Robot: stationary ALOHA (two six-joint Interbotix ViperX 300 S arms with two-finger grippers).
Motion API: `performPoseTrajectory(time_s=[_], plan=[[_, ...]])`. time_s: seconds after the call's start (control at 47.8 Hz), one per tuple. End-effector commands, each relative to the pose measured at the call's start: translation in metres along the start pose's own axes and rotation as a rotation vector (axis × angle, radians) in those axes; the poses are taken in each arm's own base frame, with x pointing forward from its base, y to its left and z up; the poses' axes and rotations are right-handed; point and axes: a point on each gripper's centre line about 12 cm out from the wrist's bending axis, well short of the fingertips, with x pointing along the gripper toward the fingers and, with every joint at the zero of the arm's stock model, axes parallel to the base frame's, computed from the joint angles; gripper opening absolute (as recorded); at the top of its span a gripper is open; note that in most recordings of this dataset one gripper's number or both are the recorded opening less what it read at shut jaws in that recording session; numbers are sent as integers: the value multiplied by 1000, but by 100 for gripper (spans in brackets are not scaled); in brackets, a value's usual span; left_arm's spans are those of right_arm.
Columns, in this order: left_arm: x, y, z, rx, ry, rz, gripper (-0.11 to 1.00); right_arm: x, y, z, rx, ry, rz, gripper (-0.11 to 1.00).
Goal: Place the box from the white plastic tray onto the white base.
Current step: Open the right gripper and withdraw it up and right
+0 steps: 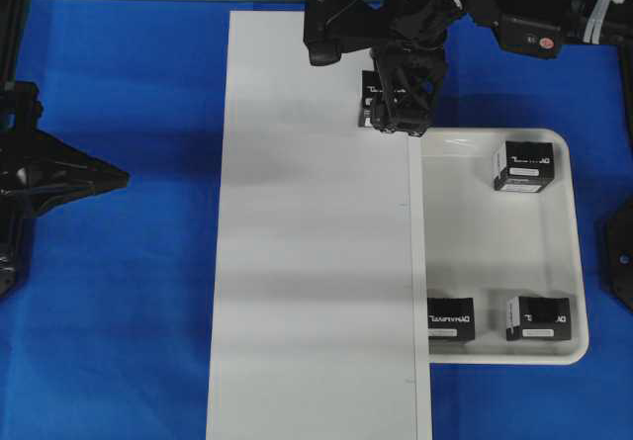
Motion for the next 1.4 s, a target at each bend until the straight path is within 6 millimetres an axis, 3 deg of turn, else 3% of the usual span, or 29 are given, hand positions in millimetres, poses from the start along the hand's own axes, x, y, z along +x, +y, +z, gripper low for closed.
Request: performPoseTrajectory(time_s=[0.0, 0.335, 0.69, 1.129, 1.38], plan=[[0, 0, 11, 3, -26, 2, -7, -3, 3, 5, -8, -18, -5, 98], [-2, 0, 13, -7, -43, 0, -7, -33, 5, 9, 8, -101, -31, 98], [-6, 0, 15, -14, -52, 0, -7, -106, 18, 4, 17, -256, -87, 98], [-5, -2, 12, -96, -38, -10, -7, -173, 39, -36, 67, -286, -88, 98], [-9, 5, 13, -99, -25, 29, -7, -205, 62, -73, 82, -372, -119, 98]])
